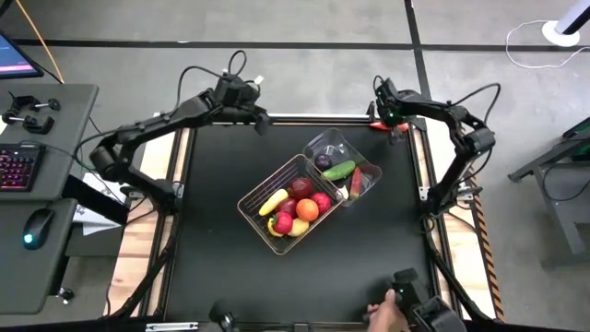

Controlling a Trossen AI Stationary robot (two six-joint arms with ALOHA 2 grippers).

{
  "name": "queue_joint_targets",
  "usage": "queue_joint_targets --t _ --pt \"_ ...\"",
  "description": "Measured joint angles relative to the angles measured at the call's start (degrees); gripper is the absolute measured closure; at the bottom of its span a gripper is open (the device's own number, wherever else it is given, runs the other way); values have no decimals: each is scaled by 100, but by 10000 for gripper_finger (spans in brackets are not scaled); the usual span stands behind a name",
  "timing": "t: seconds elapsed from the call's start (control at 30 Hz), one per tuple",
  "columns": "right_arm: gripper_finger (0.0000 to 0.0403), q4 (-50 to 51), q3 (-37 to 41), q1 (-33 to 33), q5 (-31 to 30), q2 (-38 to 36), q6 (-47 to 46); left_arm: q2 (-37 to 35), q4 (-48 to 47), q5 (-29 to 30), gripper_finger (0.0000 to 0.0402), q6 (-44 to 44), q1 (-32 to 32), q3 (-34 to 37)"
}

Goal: Sort produce into baskets
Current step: Put the carrot into the transparent bin

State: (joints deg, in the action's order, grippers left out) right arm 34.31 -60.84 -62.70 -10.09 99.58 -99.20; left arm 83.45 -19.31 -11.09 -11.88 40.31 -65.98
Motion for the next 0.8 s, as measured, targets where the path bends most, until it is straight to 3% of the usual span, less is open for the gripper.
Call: queue_joint_targets --t 0.2,0.53,0.8 --pt "150 245 -2 -34 -125 113 -242 153 -2 -715 108 193 249 0" --pt "171 459 116 -75 -306 143 -115 167 -34 -772 108 404 357 0" --pt "171 494 113 -48 -871 243 -813 167 -211 -773 108 402 357 0"
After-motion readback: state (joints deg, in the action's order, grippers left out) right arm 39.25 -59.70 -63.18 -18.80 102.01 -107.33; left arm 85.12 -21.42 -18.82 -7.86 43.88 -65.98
